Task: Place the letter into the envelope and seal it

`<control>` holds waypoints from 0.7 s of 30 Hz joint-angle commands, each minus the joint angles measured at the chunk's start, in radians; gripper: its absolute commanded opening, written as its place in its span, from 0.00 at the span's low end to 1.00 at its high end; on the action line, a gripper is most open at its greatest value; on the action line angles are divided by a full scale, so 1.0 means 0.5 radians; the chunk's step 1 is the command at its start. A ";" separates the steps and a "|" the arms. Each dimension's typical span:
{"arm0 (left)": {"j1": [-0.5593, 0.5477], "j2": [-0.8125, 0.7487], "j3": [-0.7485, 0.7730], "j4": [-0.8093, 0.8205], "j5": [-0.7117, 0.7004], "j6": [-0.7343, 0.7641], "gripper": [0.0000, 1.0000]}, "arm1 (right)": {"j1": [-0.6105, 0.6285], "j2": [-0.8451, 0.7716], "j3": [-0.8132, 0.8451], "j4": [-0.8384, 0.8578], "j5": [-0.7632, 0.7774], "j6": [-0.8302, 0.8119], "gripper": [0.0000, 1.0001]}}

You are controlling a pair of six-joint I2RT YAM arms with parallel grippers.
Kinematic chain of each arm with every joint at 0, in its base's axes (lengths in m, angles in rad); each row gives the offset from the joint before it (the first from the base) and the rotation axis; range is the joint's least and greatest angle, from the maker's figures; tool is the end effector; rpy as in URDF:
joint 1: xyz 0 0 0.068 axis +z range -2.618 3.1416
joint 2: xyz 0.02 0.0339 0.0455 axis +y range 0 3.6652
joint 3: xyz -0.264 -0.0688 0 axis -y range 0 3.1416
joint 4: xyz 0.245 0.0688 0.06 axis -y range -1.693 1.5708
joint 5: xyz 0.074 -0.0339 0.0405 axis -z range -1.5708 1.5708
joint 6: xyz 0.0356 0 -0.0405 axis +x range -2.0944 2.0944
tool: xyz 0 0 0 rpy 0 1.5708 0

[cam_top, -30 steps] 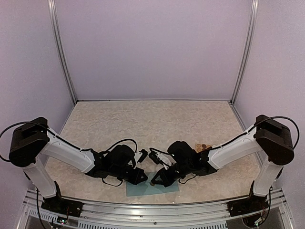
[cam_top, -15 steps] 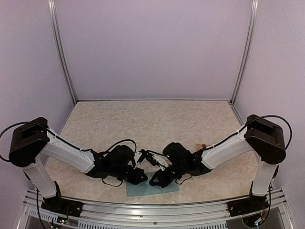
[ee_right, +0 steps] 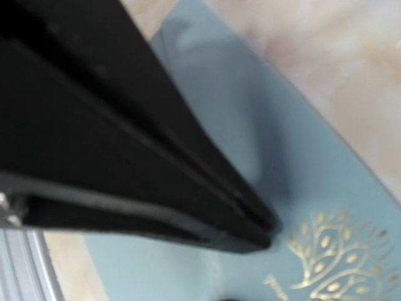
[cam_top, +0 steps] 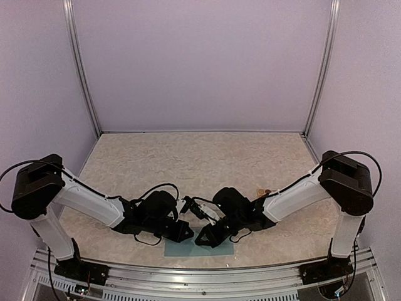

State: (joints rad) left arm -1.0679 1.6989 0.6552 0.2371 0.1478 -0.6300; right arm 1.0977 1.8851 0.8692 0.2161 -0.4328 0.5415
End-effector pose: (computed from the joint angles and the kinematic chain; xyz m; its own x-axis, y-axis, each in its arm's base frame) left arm 0.1421 -0.2692 0.1149 -0.8207 0.2829 -0.4965 0.5350 0.6857 -0.4936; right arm 0.1488 0.3235 0.1117 -0.7652 -0.4680 -0.4421 -0.6382 0.4606 0.6169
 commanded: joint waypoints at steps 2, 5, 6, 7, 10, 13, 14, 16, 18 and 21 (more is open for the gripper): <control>-0.028 0.013 -0.066 -0.113 -0.021 0.039 0.01 | 0.030 0.045 -0.021 -0.008 -0.110 -0.008 0.00; -0.028 0.011 -0.068 -0.111 -0.017 0.036 0.01 | 0.032 -0.007 -0.036 -0.030 -0.121 -0.011 0.00; -0.028 0.011 -0.068 -0.109 -0.017 0.036 0.01 | 0.032 -0.022 -0.040 -0.045 -0.117 -0.014 0.00; -0.026 0.011 -0.068 -0.109 -0.017 0.038 0.01 | 0.031 -0.042 -0.046 -0.048 -0.116 -0.015 0.00; -0.026 0.008 -0.071 -0.109 -0.018 0.042 0.01 | 0.031 -0.115 -0.073 -0.030 -0.112 0.000 0.00; -0.027 0.002 -0.072 -0.109 -0.016 0.042 0.01 | 0.029 -0.179 -0.086 0.000 -0.052 0.029 0.00; -0.027 0.002 -0.077 -0.106 -0.013 0.042 0.01 | 0.023 -0.193 -0.089 0.011 -0.024 0.044 0.00; -0.030 -0.001 -0.076 -0.105 -0.011 0.042 0.01 | 0.010 -0.195 -0.092 0.034 0.001 0.062 0.00; -0.028 -0.005 -0.076 -0.106 -0.013 0.042 0.01 | -0.004 -0.179 -0.089 0.048 0.013 0.080 0.00; -0.029 -0.004 -0.077 -0.106 -0.009 0.045 0.01 | -0.011 -0.133 -0.068 0.031 0.028 0.083 0.00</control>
State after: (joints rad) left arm -1.0691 1.6970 0.6487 0.2474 0.1448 -0.6243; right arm 1.0977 1.8137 0.8345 0.2222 -0.4458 0.5674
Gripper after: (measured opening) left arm 0.012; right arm 0.002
